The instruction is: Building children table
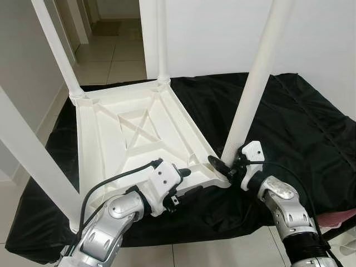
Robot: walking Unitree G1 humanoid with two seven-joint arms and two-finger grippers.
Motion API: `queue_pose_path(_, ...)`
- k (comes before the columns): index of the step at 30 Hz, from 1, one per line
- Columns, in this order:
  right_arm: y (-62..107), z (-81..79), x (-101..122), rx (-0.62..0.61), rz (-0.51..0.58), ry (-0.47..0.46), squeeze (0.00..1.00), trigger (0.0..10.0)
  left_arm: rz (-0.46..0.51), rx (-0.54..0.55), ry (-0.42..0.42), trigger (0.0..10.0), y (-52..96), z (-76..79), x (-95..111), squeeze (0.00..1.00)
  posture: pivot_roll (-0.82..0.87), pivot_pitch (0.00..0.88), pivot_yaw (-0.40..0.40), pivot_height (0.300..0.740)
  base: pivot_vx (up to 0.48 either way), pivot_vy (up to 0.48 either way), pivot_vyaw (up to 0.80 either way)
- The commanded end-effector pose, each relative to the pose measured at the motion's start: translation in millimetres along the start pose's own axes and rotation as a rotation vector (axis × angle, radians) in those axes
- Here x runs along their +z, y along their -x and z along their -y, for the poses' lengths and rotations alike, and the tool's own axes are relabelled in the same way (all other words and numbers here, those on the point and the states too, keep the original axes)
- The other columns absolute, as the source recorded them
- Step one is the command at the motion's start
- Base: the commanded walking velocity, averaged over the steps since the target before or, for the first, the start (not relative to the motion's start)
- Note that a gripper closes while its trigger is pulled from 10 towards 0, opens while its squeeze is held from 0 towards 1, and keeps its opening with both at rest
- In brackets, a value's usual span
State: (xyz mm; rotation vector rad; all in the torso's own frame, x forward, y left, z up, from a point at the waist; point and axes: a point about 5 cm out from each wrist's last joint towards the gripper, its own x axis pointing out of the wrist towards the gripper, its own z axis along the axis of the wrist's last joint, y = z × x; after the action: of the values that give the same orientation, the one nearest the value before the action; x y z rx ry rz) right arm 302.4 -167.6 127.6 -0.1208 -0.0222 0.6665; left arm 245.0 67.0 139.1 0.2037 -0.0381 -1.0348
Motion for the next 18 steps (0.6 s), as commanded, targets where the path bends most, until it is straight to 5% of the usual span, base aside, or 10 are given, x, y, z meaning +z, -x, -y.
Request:
queue_pose_path(1,-3.5,-11.7,-9,-0.008,-0.033,-0.03,0.0,10.0,-0.008,0.01,0.007,10.0,2.9,-0.8,0,0.0,0.0,0.0,0.022,0.74,0.0,0.0,0.0)
queue_pose_path(18,-3.1,-36.3,-6,-0.425,-0.015,-0.109,0.0,10.0,-0.019,0.003,0.02,10.0,3.4,2.3,-2,0.0,-0.01,0.011,0.021,0.74,0.0,0.0,0.0)
